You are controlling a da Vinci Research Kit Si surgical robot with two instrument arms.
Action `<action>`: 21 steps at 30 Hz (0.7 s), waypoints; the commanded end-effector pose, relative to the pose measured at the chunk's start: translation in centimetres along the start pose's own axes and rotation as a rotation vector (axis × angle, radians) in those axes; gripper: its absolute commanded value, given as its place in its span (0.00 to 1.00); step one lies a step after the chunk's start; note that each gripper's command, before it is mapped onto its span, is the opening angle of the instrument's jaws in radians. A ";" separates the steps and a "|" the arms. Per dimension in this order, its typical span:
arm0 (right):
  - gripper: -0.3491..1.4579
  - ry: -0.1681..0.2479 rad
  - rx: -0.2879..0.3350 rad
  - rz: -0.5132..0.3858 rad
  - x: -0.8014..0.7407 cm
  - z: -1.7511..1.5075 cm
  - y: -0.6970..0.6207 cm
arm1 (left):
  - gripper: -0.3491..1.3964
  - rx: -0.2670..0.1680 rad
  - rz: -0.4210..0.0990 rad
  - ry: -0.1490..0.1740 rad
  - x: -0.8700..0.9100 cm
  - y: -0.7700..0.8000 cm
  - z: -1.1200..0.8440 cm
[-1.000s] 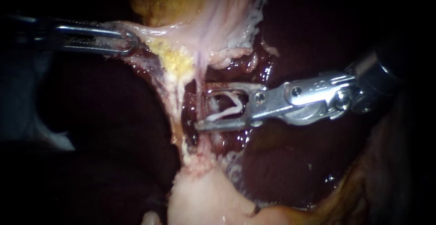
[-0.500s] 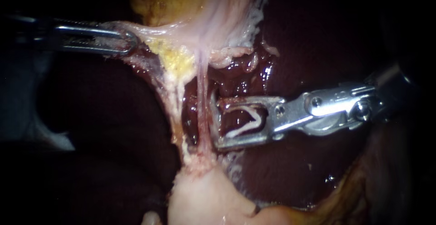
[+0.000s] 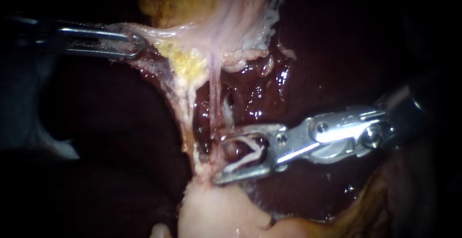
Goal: Clipping first clip left tube
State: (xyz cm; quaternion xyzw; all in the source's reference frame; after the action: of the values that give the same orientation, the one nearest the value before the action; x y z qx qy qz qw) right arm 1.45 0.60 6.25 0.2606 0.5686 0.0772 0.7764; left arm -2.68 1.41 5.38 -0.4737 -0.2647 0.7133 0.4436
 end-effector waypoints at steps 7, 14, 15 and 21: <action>0.43 -0.005 0.033 0.054 -0.20 0.19 0.11 | 0.00 0.001 0.000 0.000 0.00 0.00 0.00; 0.43 -0.007 0.030 0.075 -0.34 0.18 0.26 | 0.00 0.003 0.000 0.002 0.00 0.00 0.00; 0.43 -0.007 0.030 0.075 -0.35 0.18 0.28 | 0.00 0.003 0.000 0.002 0.00 0.00 0.00; 0.43 -0.008 0.023 0.080 -0.37 0.30 0.38 | 0.00 0.002 0.001 0.001 -0.02 0.01 0.02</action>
State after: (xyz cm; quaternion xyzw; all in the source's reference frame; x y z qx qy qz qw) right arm 1.68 0.66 6.84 0.2927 0.5555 0.0998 0.7719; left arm -2.70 1.39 5.38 -0.4737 -0.2633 0.7134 0.4443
